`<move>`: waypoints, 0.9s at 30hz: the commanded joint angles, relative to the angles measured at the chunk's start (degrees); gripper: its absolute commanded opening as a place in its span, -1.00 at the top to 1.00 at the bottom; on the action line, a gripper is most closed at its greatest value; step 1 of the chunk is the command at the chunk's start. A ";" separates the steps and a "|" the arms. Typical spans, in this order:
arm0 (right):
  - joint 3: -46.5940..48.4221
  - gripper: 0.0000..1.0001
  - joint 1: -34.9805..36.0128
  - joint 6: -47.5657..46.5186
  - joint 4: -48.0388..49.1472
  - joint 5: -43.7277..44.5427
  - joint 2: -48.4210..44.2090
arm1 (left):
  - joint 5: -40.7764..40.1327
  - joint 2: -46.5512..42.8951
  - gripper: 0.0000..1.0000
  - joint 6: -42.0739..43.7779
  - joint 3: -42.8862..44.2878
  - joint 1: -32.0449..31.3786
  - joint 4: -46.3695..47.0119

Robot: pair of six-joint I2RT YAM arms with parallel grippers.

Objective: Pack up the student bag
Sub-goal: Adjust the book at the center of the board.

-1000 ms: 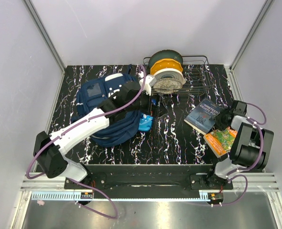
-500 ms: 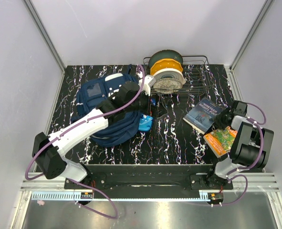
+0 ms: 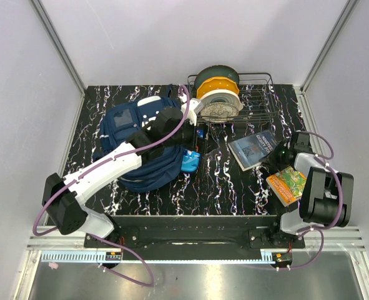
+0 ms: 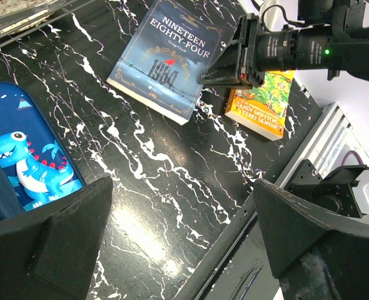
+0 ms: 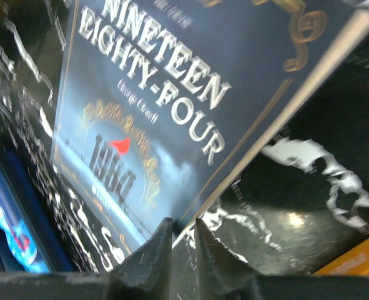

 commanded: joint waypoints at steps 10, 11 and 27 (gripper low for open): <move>-6.05 0.74 5.75 0.92 -7.98 -2.13 -13.39 | -0.61 5.94 -0.98 2.41 4.59 -0.06 0.21; -6.67 0.51 5.75 1.36 -7.81 -1.60 -14.53 | -0.52 6.29 -0.98 2.41 4.94 0.03 0.12; -2.28 -0.56 5.75 7.25 -1.22 4.73 -6.72 | 5.10 18.23 -0.98 8.47 14.08 -0.06 5.83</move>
